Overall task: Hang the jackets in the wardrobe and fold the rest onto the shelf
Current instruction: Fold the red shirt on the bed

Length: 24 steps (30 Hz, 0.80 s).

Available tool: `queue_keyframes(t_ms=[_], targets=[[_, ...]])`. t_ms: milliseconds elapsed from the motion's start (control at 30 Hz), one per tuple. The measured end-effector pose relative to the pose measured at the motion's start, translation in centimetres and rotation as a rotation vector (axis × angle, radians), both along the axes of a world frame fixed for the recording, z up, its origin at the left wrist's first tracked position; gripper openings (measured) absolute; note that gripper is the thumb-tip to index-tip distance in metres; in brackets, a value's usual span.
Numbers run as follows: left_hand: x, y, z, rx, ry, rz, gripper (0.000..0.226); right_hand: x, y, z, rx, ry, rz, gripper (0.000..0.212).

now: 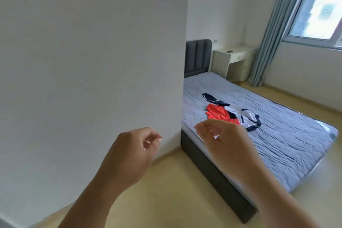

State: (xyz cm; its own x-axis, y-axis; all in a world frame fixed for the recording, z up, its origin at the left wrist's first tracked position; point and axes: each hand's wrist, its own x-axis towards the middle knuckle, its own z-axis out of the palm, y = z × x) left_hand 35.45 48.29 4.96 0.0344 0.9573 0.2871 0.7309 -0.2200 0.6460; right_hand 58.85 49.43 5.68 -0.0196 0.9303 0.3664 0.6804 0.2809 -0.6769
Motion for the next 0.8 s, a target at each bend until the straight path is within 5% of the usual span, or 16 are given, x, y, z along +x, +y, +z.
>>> queue_keyframes(t_ms=[300, 800], targets=[[14.5, 13.7, -2.3, -0.052, 0.003, -0.165, 0.010, 14.5, 9.2, -2.5, -0.047, 0.022, -0.179, 0.024], [23.6, 41.8, -7.6, -0.037, 0.126, -0.530, 0.005, 20.9, 29.3, -6.6, -0.173, -0.043, -0.511, 0.026]])
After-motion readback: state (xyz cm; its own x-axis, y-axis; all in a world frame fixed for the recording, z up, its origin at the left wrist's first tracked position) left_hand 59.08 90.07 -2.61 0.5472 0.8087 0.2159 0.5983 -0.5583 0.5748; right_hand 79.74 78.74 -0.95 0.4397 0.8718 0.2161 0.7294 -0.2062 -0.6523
